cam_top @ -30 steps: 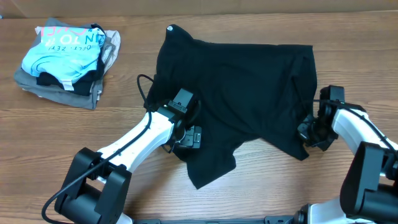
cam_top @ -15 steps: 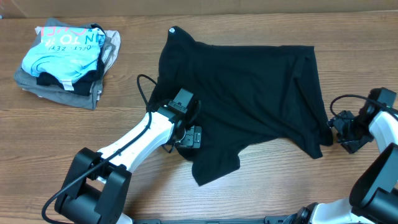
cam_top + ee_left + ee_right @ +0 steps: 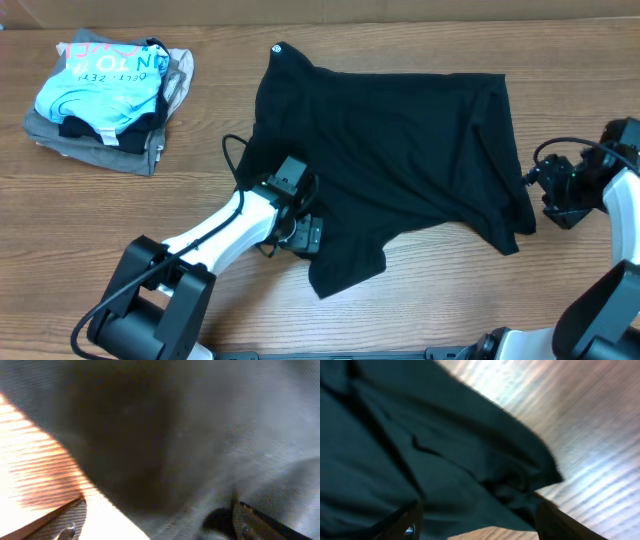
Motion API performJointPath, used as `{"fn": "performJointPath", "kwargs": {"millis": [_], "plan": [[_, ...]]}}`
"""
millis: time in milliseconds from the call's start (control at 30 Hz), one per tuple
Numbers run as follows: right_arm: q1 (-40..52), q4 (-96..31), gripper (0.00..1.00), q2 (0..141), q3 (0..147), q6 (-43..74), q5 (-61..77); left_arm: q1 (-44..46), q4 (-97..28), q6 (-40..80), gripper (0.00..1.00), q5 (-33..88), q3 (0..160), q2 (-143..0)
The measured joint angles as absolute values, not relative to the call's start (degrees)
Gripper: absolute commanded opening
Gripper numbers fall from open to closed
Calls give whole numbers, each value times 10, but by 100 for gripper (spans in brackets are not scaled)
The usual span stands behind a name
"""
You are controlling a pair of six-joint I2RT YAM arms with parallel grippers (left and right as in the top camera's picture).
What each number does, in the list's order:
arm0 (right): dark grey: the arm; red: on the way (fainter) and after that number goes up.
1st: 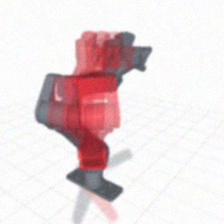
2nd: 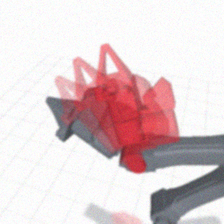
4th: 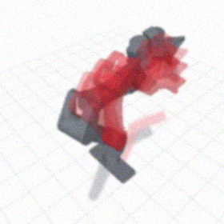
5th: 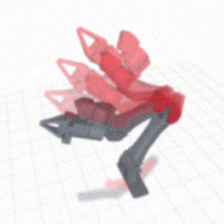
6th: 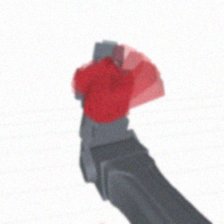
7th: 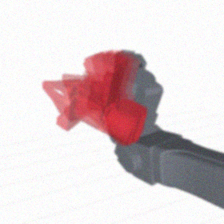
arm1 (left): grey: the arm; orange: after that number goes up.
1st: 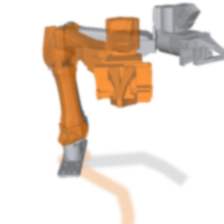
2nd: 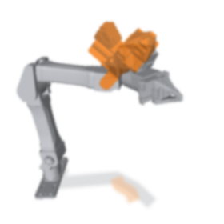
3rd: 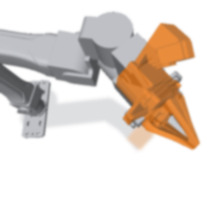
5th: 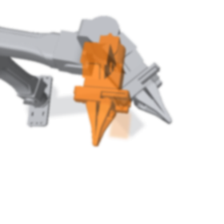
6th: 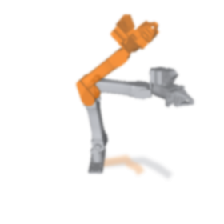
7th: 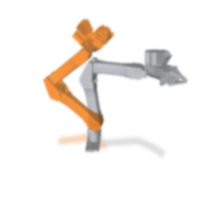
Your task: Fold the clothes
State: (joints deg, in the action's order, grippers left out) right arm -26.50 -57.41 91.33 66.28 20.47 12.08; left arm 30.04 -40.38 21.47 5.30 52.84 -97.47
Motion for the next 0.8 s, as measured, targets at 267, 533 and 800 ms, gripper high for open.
{"fn": "performJointPath", "kwargs": {"millis": [267,533,800], "plan": [[-211,-545,78,913,663,202,130,350,-430,179,88,92,525,-968],[-194,-536,80,913,663,199,133,365,-544,211,87,82,526,-869],[-194,-531,80,913,663,199,133,430,-496,257,81,86,517,-866]]}}
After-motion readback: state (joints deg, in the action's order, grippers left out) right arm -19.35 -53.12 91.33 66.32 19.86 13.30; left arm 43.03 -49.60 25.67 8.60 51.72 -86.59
